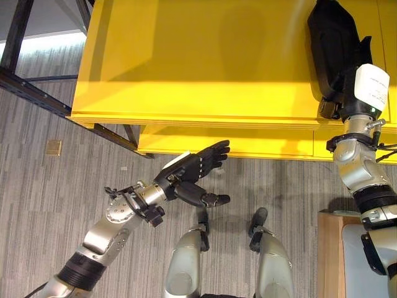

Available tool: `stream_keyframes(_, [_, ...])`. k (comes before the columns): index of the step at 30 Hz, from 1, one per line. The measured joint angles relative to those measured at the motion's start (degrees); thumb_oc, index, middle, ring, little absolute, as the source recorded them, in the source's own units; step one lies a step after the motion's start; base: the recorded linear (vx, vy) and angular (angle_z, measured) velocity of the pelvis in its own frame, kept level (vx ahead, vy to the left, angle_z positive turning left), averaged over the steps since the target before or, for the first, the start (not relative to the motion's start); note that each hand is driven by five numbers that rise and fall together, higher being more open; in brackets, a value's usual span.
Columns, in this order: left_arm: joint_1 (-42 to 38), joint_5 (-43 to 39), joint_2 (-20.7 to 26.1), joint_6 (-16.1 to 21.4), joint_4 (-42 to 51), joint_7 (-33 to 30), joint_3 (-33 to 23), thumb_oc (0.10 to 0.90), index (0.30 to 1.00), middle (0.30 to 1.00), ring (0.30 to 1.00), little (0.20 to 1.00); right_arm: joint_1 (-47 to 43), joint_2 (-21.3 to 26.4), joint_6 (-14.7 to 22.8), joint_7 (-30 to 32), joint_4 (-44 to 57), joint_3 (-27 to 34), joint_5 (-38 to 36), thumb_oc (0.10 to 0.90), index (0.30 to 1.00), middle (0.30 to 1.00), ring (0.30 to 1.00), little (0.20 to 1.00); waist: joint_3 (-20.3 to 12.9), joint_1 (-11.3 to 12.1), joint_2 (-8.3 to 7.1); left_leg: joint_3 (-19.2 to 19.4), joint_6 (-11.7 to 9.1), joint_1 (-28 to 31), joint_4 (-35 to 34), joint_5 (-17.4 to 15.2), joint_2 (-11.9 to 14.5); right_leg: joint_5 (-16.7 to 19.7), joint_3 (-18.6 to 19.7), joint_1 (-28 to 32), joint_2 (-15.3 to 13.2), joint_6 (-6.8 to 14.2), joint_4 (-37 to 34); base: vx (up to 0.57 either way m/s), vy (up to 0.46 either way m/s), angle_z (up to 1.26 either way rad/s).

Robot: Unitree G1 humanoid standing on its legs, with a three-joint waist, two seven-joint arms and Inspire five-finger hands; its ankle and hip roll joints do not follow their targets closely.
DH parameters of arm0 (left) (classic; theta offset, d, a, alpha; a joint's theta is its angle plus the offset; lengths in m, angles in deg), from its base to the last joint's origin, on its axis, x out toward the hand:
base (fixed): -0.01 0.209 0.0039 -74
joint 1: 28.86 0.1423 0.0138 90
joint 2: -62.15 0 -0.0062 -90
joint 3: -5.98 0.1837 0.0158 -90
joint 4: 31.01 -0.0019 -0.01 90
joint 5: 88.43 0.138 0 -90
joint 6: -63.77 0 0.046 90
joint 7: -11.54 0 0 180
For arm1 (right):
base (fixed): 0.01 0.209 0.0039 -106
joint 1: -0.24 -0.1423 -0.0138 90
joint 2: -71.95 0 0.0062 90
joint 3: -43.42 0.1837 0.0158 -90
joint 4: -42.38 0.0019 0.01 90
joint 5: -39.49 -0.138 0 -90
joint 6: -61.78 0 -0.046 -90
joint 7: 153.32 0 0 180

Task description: Move parts from the plastic box to the shelf.

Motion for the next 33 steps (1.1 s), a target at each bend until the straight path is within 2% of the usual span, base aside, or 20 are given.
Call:
stream_keyframes(4, [-1.6, -2.0, 0.4, -0.2, -0.1, -0.1, 0.1, 0.900, 1.000, 1.000, 1.000, 1.000, -4.9, 0.3, -1.1, 0.3, -2.9, -1.4, -1.8, 0.400, 0.300, 0.300, 0.300, 0.300, 0.0, 0.8, -0.06, -0.6, -0.1, -5.1, 5.6, -1.6, 1.9, -0.5, 0.2, -3.8, 0.4, -0.8, 2.9, -0.06, -0.114, -0.05])
stream_keyframes(10, [-2.9, -2.0, 0.7, -0.5, -0.2, -0.8, 0.7, 0.900, 1.000, 1.000, 1.000, 1.000, -11.0, 1.3, -2.9, 0.5, -5.7, -6.0, -3.0, 0.400, 0.300, 0.300, 0.300, 0.300, 0.1, 0.8, -0.48, -0.8, 0.0, -9.0, 8.0, -2.0, 2.7, -0.5, 0.4, -7.1, 0.9, -0.9, 3.8, -0.04, -0.082, -0.05])
stream_keyframes(16, [-3.2, -4.3, 3.8, -1.3, -0.2, -0.9, 0.7, 0.900, 1.000, 1.000, 1.000, 1.000, -14.1, 1.4, -3.8, 0.4, -9.2, -8.3, -4.0, 0.400, 0.300, 0.300, 0.300, 0.300, 0.1, 0.9, -1.43, -1.1, 0.0, -9.4, 8.3, -2.3, 2.7, -0.3, 0.6, -7.1, 1.1, -0.8, 3.4, 0.00, -0.064, 0.01])
stream_keyframes(27, [-5.2, -6.5, 4.5, -2.5, -0.2, -0.9, 0.7, 0.900, 1.000, 1.000, 1.000, 1.000, -20.9, 4.6, -5.3, -5.4, -13.9, -16.8, -5.1, 0.400, 0.300, 0.300, 0.300, 0.300, 0.1, 2.1, -1.48, -1.1, 0.3, -10.8, 12.1, -4.7, 3.6, -0.5, 0.9, -7.3, 1.4, -1.1, 4.3, 0.05, -0.031, -0.02])
stream_keyframes(33, [-4.8, -7.1, 7.5, -2.8, -0.2, -0.9, 0.7, 0.900, 1.000, 1.000, 1.000, 1.000, -22.9, 5.6, -5.8, -7.2, -14.4, -17.7, -6.2, 0.400, 0.300, 0.300, 0.300, 0.300, 0.1, 2.3, -1.53, -1.1, 0.6, -11.4, 12.5, -5.0, 3.5, -0.2, 0.5, -7.3, 1.1, -1.3, 4.4, 0.06, -0.005, 0.03])
